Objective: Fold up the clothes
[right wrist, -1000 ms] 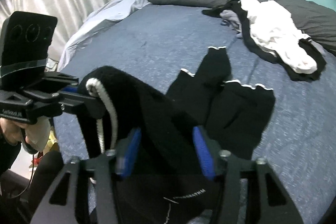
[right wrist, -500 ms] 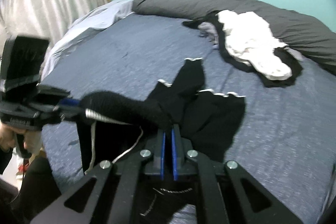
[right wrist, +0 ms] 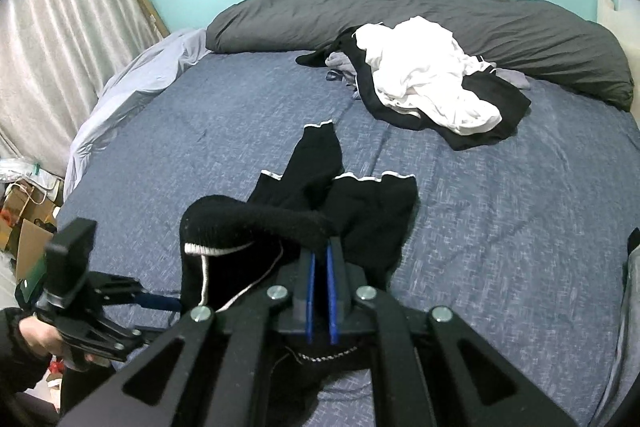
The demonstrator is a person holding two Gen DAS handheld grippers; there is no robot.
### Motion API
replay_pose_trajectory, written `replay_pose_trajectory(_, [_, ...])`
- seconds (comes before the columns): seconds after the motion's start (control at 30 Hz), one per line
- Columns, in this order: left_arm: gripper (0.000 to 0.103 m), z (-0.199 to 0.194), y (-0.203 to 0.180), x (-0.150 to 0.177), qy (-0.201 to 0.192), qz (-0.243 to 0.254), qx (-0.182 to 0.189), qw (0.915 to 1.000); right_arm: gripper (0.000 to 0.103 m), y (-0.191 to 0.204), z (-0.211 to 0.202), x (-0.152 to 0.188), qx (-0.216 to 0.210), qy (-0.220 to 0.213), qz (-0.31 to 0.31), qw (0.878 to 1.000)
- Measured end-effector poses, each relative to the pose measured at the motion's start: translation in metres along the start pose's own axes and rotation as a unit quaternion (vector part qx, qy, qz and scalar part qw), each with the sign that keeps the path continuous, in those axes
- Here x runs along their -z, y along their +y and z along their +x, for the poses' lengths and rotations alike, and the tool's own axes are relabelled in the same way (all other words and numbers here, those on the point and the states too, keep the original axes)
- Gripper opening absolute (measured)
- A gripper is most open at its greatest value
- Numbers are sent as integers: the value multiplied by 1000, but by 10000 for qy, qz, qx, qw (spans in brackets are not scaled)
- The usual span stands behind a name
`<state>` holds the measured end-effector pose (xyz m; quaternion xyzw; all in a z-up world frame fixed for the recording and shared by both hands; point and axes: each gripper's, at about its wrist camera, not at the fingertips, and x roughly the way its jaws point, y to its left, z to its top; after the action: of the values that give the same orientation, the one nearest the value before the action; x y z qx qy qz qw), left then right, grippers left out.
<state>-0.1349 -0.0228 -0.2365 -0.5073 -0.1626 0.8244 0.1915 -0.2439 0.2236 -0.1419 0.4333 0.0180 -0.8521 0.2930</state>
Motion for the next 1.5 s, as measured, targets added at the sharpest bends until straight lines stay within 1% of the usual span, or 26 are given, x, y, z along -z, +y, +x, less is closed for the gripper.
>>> replay_pose_trajectory(0.07, [52,8,2,3,26,-95,106,9999,5,-1,0,0,-3,7,7,10000])
replay_pose_trajectory(0.2, [52,16,8,3,-82,-372,405,9985,5,-3,0,2,-47,2,56,10000])
replay_pose_trajectory(0.27, [51,20,9,3,-113,-456,444,9979,5,-3,1,3,-69,-3,86,9999])
replay_pose_trajectory(0.3, [39,22,9,2,-130,-477,456,9977,5,-4,1,3,-76,-5,101,9999])
replay_pose_trajectory(0.33, [19,23,10,2,-144,-475,446,9978,5,-4,1,4,-84,-7,116,9999])
replay_pose_trajectory(0.37, [14,23,10,2,-157,-467,430,9979,5,-5,1,4,-98,-12,130,9999])
replay_pose_trajectory(0.43, [12,20,10,1,-221,-434,378,9981,5,-6,-1,5,-127,-39,155,9998])
replay_pose_trajectory(0.53, [10,2,9,-4,-460,-369,265,9979,5,-4,-7,4,-110,-100,136,9998])
replay_pose_trajectory(0.67, [10,-43,8,-20,-950,-301,108,9950,5,-1,-29,0,-87,-369,105,9992])
replay_pose_trajectory(0.8, [10,-96,-2,-49,-1345,-96,-147,9908,5,10,-63,-11,-109,-741,57,9972])
replay_pose_trajectory(0.93, [9,-161,-21,-85,-1775,185,-434,9830,5,30,-106,-29,-154,-1155,-85,9932])
replay_pose_trajectory(1.07, [9,-230,-57,-119,-2214,580,-676,9711,4,52,-154,-53,-184,-1585,-157,9871])
replay_pose_trajectory(1.17, [9,-284,-89,-144,-2514,878,-887,9598,4,70,-195,-74,-171,-1913,-251,9811])
replay_pose_trajectory(1.27, [9,-337,-117,-163,-2831,1030,-980,9485,4,91,-237,-93,-123,-2218,-387,9742])
replay_pose_trajectory(1.37, [9,-383,-146,-178,-3062,1195,-1129,9377,4,111,-278,-112,-82,-2509,-511,9666])
replay_pose_trajectory(1.5, [9,-434,-179,-193,-3291,1345,-1322,9253,4,139,-327,-132,31,-2842,-701,9562])
